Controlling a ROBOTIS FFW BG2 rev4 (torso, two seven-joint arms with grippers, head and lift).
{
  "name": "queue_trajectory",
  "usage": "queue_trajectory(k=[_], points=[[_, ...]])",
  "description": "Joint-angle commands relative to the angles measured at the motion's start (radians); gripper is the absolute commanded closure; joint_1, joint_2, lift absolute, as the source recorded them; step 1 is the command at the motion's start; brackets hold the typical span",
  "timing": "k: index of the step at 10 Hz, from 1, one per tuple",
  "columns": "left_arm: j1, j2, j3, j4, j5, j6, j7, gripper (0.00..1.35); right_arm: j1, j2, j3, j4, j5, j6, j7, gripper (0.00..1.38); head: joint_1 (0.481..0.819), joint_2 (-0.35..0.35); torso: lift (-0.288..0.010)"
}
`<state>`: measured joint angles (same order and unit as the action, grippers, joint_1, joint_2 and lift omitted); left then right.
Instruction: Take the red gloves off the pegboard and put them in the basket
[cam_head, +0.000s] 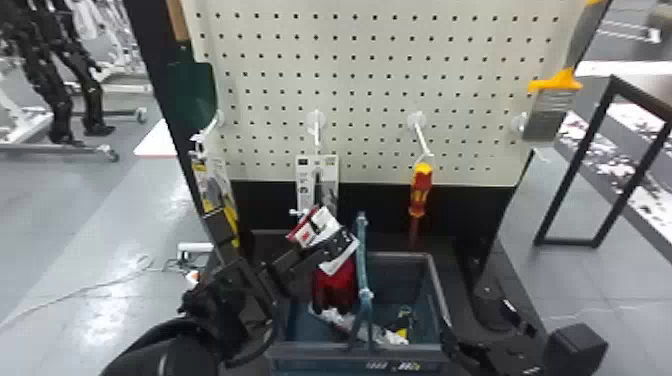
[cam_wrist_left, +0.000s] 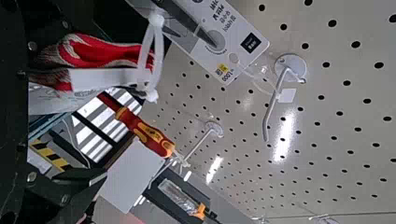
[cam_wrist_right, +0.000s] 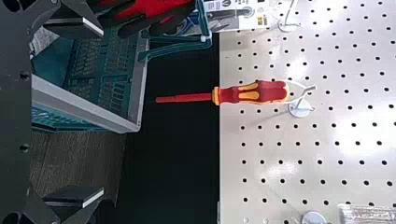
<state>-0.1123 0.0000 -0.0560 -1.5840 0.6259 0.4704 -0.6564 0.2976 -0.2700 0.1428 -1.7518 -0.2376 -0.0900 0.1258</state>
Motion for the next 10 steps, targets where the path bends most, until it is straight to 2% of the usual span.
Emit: queue_trajectory(k=[1,10], points=[[0.0,-0.003,0.002,0.001,0.0,-0.004,0.0,0.2,0.0,0.0,0.0,0.0,0.0,0.001,0.0,0.12,0.549,0.0,-0.1],[0.0,-0.003,0.004,-0.001,0.003,-0.01,-0.003,0.2,0.0,0.0,0.0,0.002,0.0,-0.001,0.0,0.12,0.549,0.0,-0.1]])
